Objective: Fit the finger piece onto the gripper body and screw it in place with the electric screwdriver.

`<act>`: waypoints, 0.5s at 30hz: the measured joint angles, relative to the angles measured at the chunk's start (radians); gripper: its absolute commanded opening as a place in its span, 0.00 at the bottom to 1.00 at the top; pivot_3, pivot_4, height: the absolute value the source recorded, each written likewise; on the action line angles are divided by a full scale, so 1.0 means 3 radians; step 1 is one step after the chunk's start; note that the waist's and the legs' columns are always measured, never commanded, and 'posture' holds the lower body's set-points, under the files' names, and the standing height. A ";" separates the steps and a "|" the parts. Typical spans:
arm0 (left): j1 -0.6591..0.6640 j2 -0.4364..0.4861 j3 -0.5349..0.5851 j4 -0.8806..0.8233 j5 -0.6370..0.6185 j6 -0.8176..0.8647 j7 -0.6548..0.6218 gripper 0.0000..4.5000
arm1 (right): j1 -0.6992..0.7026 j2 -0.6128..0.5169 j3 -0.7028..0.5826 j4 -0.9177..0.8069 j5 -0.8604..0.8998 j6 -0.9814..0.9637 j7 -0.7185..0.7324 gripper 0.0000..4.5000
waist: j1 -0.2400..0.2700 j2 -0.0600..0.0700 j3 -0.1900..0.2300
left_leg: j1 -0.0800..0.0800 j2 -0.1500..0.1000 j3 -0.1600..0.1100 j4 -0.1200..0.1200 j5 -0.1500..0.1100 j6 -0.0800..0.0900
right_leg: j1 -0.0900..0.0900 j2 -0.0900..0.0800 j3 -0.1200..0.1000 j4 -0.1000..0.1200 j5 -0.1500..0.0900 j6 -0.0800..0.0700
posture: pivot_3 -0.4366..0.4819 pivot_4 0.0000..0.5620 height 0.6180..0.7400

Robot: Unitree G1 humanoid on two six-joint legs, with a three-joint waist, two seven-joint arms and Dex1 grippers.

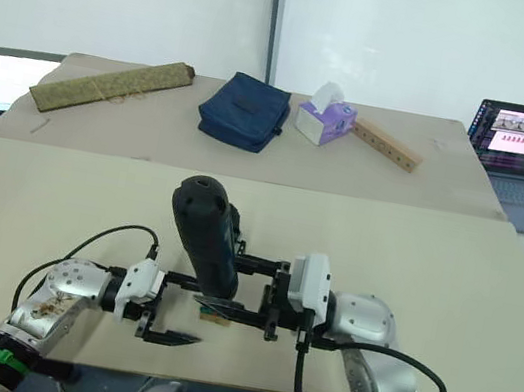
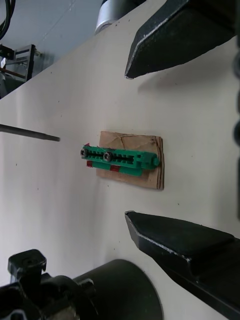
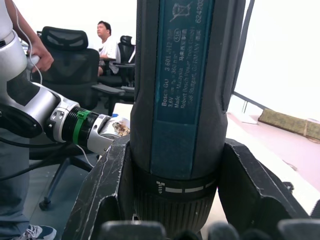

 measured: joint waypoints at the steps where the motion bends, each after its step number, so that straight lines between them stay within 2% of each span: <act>1: 0.0002 -0.0006 -0.0010 -0.0004 0.0016 -0.0001 0.0018 1.00 | -0.0010 -0.0001 0.0003 0.0024 -0.0009 -0.0022 0.0003 0.42 | 0.0001 0.0000 0.0000 | 0.0000 0.0000 0.0000 0.0000 0.0000 0.0000 | 0.0000 0.0000 0.0000 0.0000 0.0000 0.0000 | 0.48 0.27 1.00; 15: 0.0005 -0.0097 -0.0088 -0.0040 0.0125 -0.0017 0.0219 1.00 | -0.0057 -0.0015 0.0054 0.0161 -0.0086 -0.0137 0.0042 0.42 | 0.0039 0.0002 -0.0003 | 0.0007 -0.0002 0.0001 0.0000 0.0000 0.0000 | 0.0008 -0.0002 0.0000 -0.0001 0.0000 0.0000 | 0.48 0.27 1.00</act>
